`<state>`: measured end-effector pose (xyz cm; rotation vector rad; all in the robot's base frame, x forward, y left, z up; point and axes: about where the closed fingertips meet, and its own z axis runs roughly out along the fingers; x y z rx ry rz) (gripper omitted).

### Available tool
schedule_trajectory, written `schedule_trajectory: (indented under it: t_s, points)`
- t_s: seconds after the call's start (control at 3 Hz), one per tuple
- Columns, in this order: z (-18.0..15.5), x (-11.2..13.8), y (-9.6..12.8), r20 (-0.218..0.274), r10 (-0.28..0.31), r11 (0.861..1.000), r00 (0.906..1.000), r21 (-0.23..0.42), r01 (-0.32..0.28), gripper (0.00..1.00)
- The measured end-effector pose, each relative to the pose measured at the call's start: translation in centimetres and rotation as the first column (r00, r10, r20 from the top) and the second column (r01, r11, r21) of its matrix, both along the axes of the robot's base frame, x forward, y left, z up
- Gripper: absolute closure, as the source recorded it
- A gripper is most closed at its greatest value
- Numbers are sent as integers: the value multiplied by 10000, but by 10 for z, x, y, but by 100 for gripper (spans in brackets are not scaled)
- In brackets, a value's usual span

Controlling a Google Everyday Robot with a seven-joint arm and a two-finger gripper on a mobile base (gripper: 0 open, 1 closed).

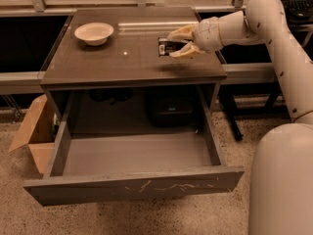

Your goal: Pick rxbar chocolate from top drawer and place on counter

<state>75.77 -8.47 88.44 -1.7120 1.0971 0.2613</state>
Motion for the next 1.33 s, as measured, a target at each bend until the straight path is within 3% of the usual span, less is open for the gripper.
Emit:
schedule_trajectory:
  t_s: [0.67, 1.33]
  points:
    - [-2, 31, 9, -20, -1008, 9926, 9949, 680, 1007, 100]
    - [-1, 53, 9, -348, -1782, 9773, 9834, 1105, 1810, 58]
